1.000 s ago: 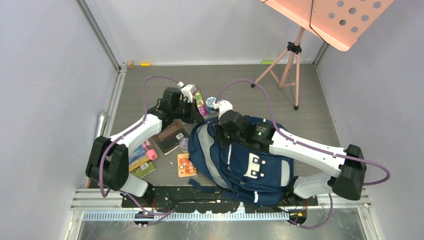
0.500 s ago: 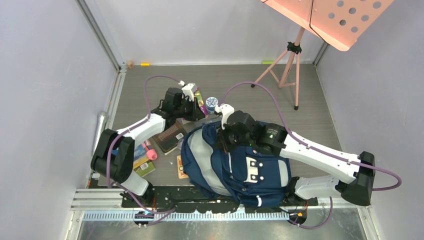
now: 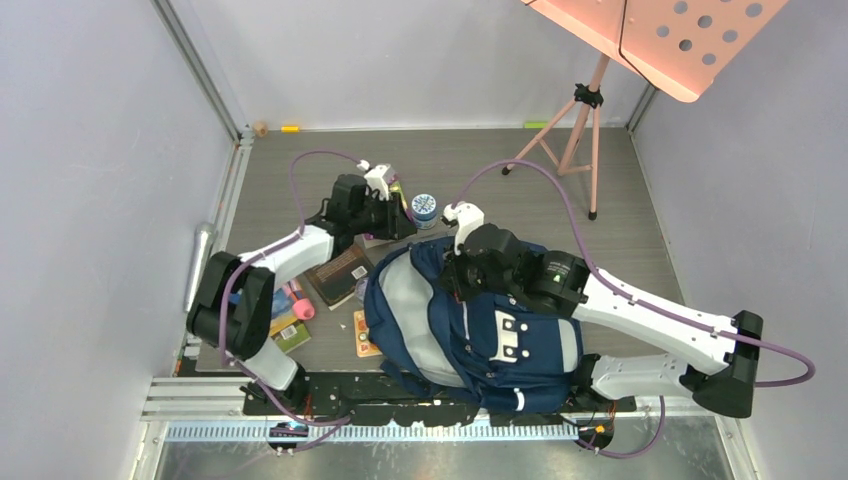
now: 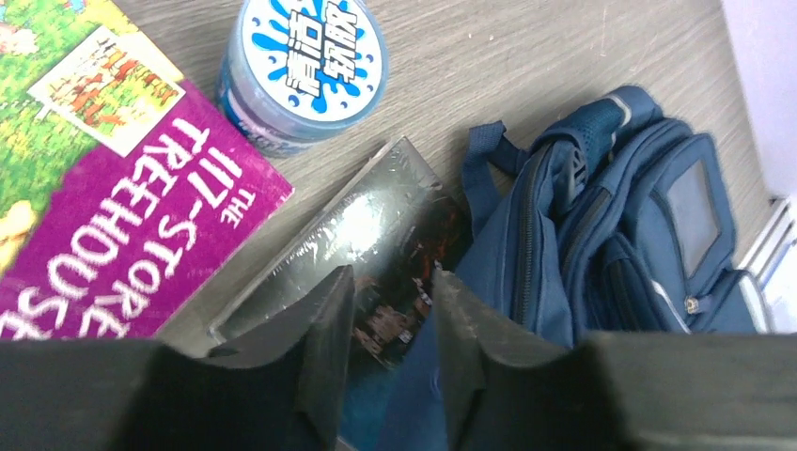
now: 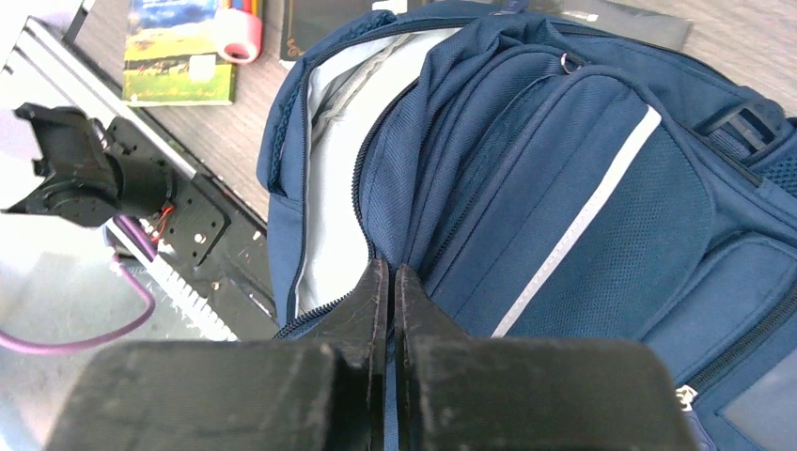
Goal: Pack the student bag
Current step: Unzip the student bag at the center of the board.
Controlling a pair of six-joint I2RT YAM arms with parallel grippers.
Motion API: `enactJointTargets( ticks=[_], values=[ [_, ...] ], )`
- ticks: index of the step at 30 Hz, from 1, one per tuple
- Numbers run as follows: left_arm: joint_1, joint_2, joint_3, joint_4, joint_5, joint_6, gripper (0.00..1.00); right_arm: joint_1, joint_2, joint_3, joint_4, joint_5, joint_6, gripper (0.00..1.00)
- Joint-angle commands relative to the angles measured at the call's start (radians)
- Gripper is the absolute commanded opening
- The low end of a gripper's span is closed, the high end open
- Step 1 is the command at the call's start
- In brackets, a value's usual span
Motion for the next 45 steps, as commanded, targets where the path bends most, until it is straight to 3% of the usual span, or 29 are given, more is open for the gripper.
enactJointTargets(
  ticks=[1,3,7,15,24,26,28,30,33,35,45],
  values=[
    [0.008,-0.169,0.049,-0.106,-0.098,0.014,0.51,0.005,-0.084,-0.017,-0.023,0.137,0.013,0.00],
    [0.009,-0.234,0.031,-0.171,-0.155,0.010,0.65,0.005,-0.110,-0.024,-0.017,0.164,0.021,0.00],
    [0.011,-0.352,-0.049,-0.256,-0.224,-0.013,0.76,0.005,-0.130,-0.035,0.011,0.188,0.033,0.00],
    [0.011,-0.500,-0.223,-0.191,-0.023,-0.101,0.81,0.005,-0.104,-0.032,0.036,0.181,0.033,0.00],
    [0.008,-0.471,-0.277,-0.191,0.075,-0.075,0.87,0.005,-0.092,-0.010,0.045,0.211,0.023,0.01],
    [0.008,-0.465,-0.282,-0.197,0.066,-0.068,0.74,0.005,-0.088,0.004,0.041,0.232,0.020,0.01],
    [0.008,-0.467,-0.276,-0.230,0.013,-0.063,0.45,0.005,-0.088,0.018,0.030,0.265,0.020,0.01],
    [0.007,-0.465,-0.270,-0.258,-0.048,-0.065,0.24,0.005,-0.096,0.030,0.018,0.316,0.018,0.00],
    [0.009,-0.452,-0.254,-0.284,-0.108,-0.070,0.04,0.005,-0.126,0.045,0.007,0.353,0.004,0.00],
    [0.009,-0.435,-0.244,-0.296,-0.138,-0.076,0.00,0.006,-0.146,0.056,-0.007,0.381,-0.003,0.01],
    [0.016,-0.360,-0.219,-0.301,-0.219,-0.111,0.00,0.006,-0.247,0.075,-0.061,0.555,-0.040,0.01]
  ],
)
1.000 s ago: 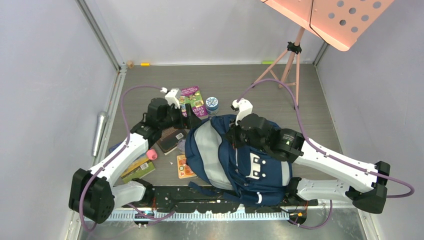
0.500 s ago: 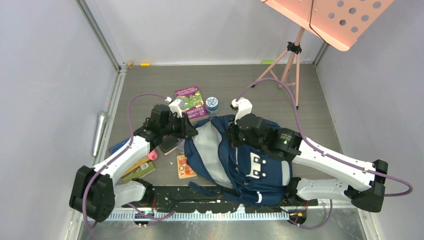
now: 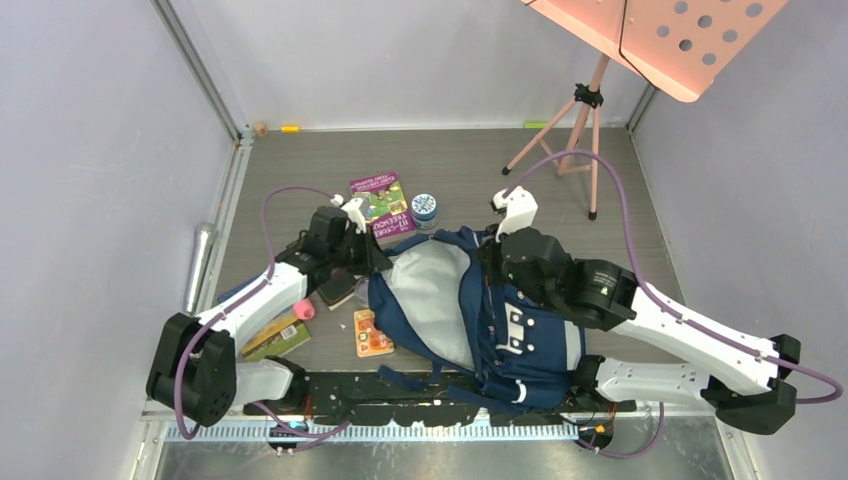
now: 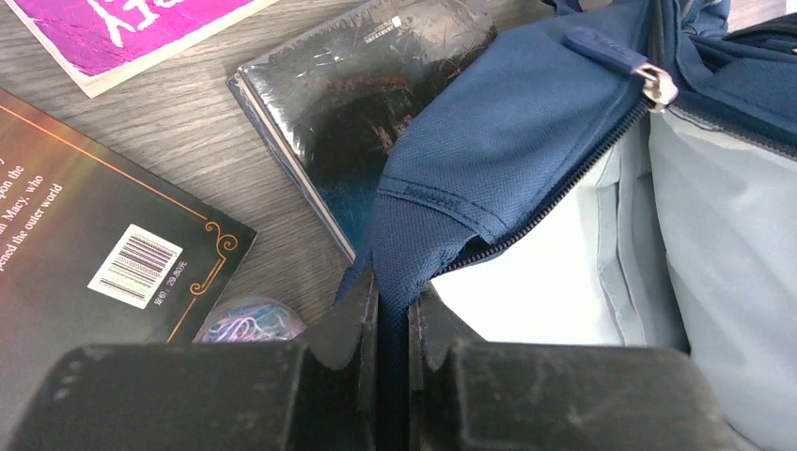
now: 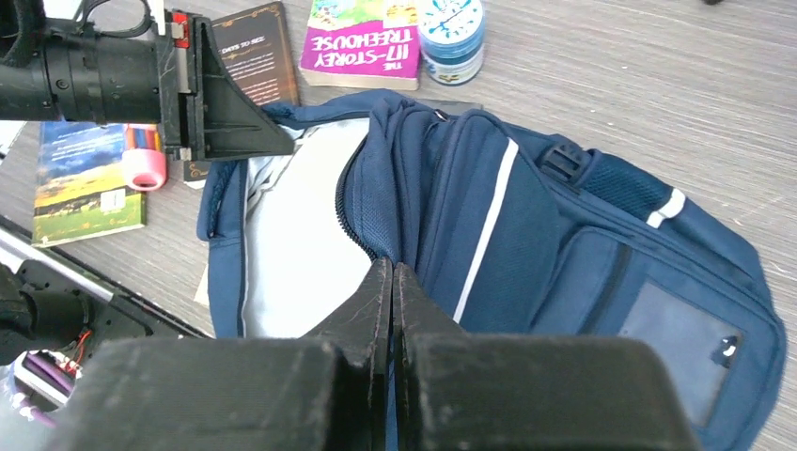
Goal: Pack the student bag
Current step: Unzip the student bag at the center of the board.
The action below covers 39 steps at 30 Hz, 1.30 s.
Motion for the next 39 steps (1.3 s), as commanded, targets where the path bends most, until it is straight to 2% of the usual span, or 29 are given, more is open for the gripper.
enactJointTargets(
  ticks=[1,8,19,24,27,30,39],
  values=[
    [0.013,0.020,0.029,-0.036,-0.121,-0.012,0.00,-0.005,-0.090,0.070,-0.010,0.201,-0.042,0.01],
    [0.039,0.026,0.040,-0.037,-0.157,-0.011,0.00,-0.005,-0.179,0.072,-0.024,0.406,-0.056,0.01],
    [0.109,0.066,0.033,-0.013,-0.165,-0.022,0.00,-0.007,-0.192,0.178,0.042,0.590,-0.250,0.00],
    [0.110,0.071,0.039,0.003,-0.144,-0.011,0.00,-0.006,-0.203,0.194,0.112,0.620,-0.341,0.01],
    [0.108,0.079,0.044,0.043,-0.055,0.019,0.00,-0.006,-0.196,0.192,0.134,0.604,-0.357,0.01],
    [0.075,0.088,0.060,0.069,-0.002,0.040,0.00,-0.006,-0.170,0.180,0.136,0.596,-0.348,0.00],
    [-0.119,0.197,0.163,0.105,-0.016,0.079,0.00,-0.005,-0.137,0.093,0.205,0.635,-0.298,0.01]
  ],
)
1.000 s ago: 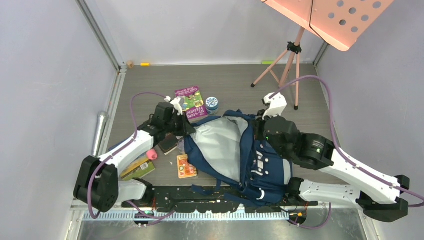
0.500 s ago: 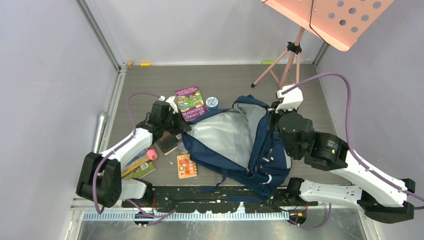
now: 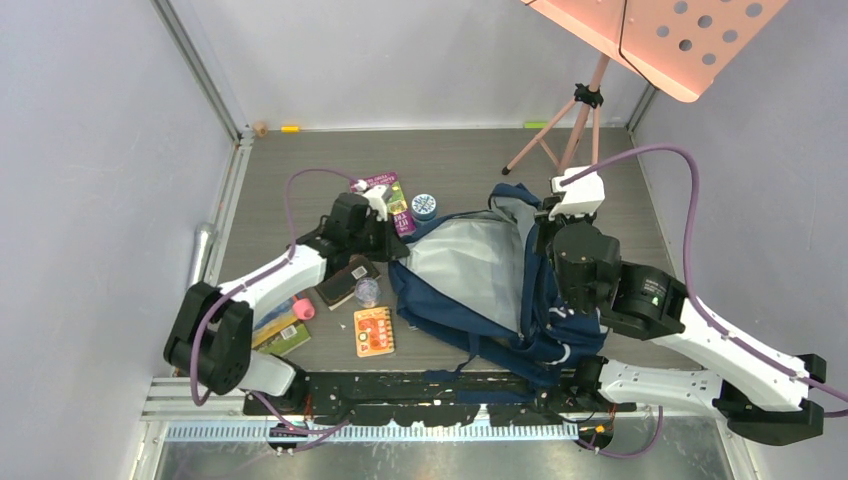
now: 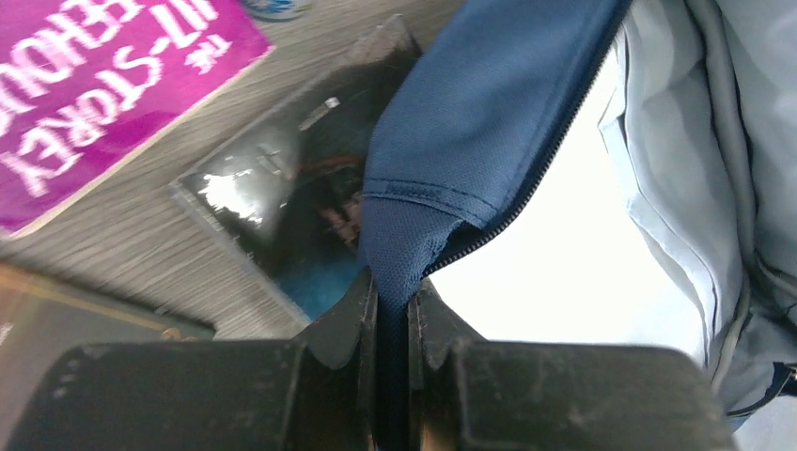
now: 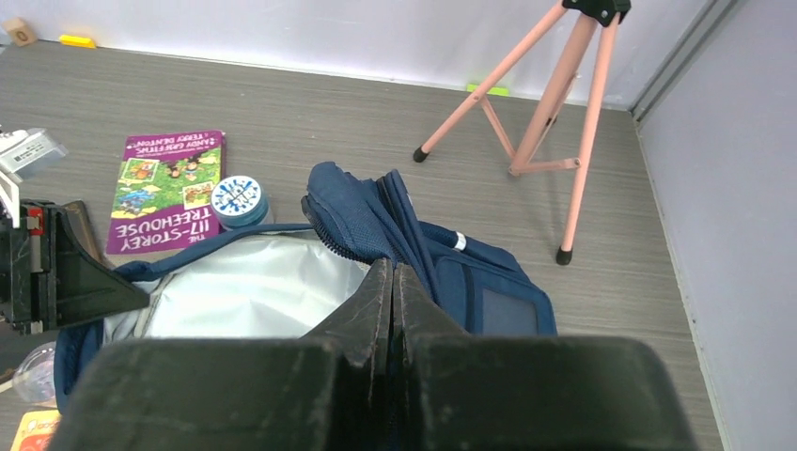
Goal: Pack the student bag
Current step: Unzip the student bag at the center of the board.
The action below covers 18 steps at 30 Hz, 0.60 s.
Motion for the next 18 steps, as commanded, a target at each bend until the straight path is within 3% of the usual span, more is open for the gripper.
enactJointTargets(
  ticks=[1,4,5,6,10,13,18],
  values=[
    [-0.077,0.083,0.069,0.043,-0.005,0.043,0.00,-0.007,-0.003,-0.007,0.165,0.140,0.009,0.01],
    [-0.085,0.122,0.098,0.040,-0.003,0.038,0.00,-0.007,0.008,-0.042,0.170,0.147,0.044,0.00],
    [-0.085,0.119,0.103,0.033,-0.026,0.037,0.05,-0.007,0.009,-0.049,0.171,0.138,0.065,0.01],
    [-0.084,0.109,0.104,0.029,-0.041,0.038,0.15,-0.007,0.010,-0.063,0.173,0.123,0.075,0.01],
    [-0.081,0.021,0.113,-0.032,-0.088,0.050,0.68,-0.007,0.020,-0.087,0.181,0.095,0.113,0.00],
    [-0.067,-0.066,0.124,-0.124,-0.132,0.051,0.85,-0.008,0.029,-0.098,0.189,0.091,0.121,0.00],
    [0.011,-0.236,0.101,-0.314,-0.244,0.021,0.99,-0.008,0.036,-0.145,0.230,0.083,0.118,0.00]
  ],
)
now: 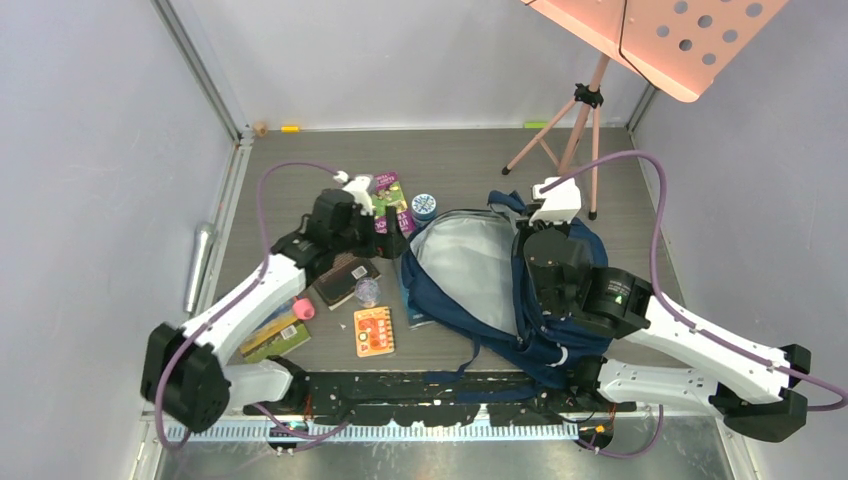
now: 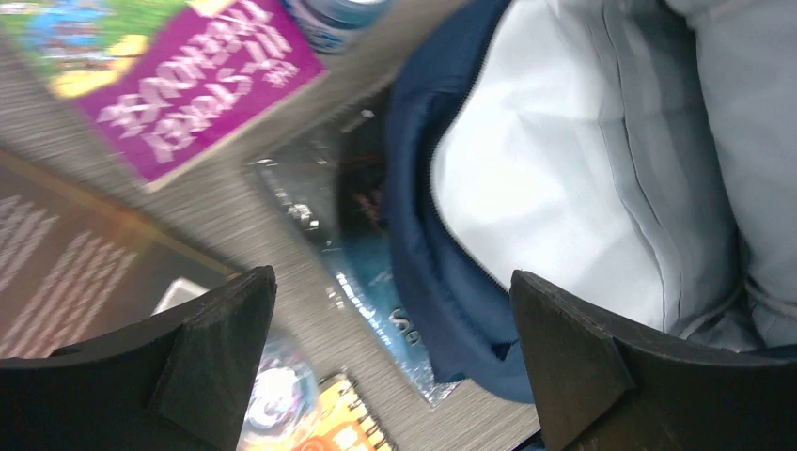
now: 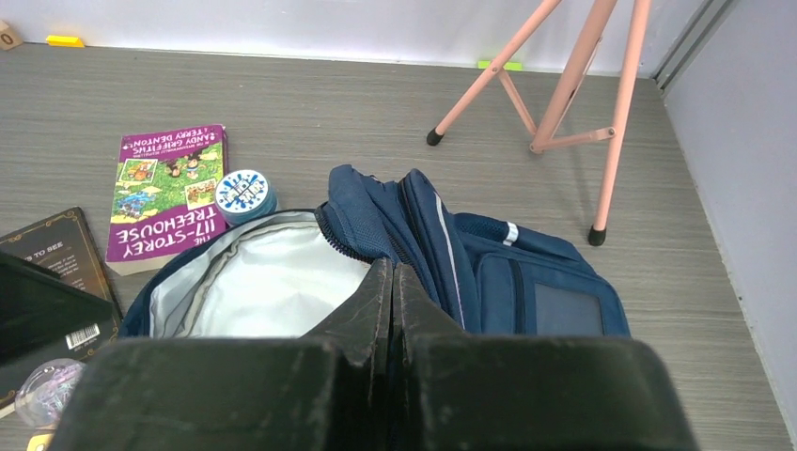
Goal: Pack the student bag
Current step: Unzip the student bag at the center of the board, then pick up the book from the center of the board.
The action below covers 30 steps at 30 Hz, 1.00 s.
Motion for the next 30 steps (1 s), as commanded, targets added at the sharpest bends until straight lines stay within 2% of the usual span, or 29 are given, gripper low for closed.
enactJointTargets(
  ticks=[1,6,11,14,20,25,30],
  values=[
    [0.101,-0.152,0.010,-0.182,-0.123,-0.018,0.99,-0.007,-0.003,-0.027,0.119,0.039,0.028,0.00],
    [0.309,-0.244,-0.083,-0.273,-0.122,-0.059,1.00,-0.008,-0.015,-0.074,0.131,0.003,0.063,0.01],
    [0.434,-0.277,-0.188,-0.251,-0.122,-0.107,1.00,-0.007,-0.036,-0.158,0.146,0.034,0.112,0.00],
    [0.461,-0.266,-0.214,-0.239,-0.140,-0.121,1.00,-0.007,-0.036,-0.198,0.105,0.060,0.206,0.00],
    [0.494,-0.204,-0.256,-0.172,-0.147,-0.152,0.98,-0.007,-0.033,-0.243,0.058,-0.032,0.346,0.01],
    [0.496,-0.128,-0.286,-0.086,-0.123,-0.179,0.91,-0.007,-0.027,-0.251,0.067,-0.077,0.367,0.03],
    [0.497,-0.056,-0.280,-0.066,-0.156,-0.181,0.90,-0.007,-0.018,-0.236,0.072,-0.083,0.348,0.03]
  ],
)
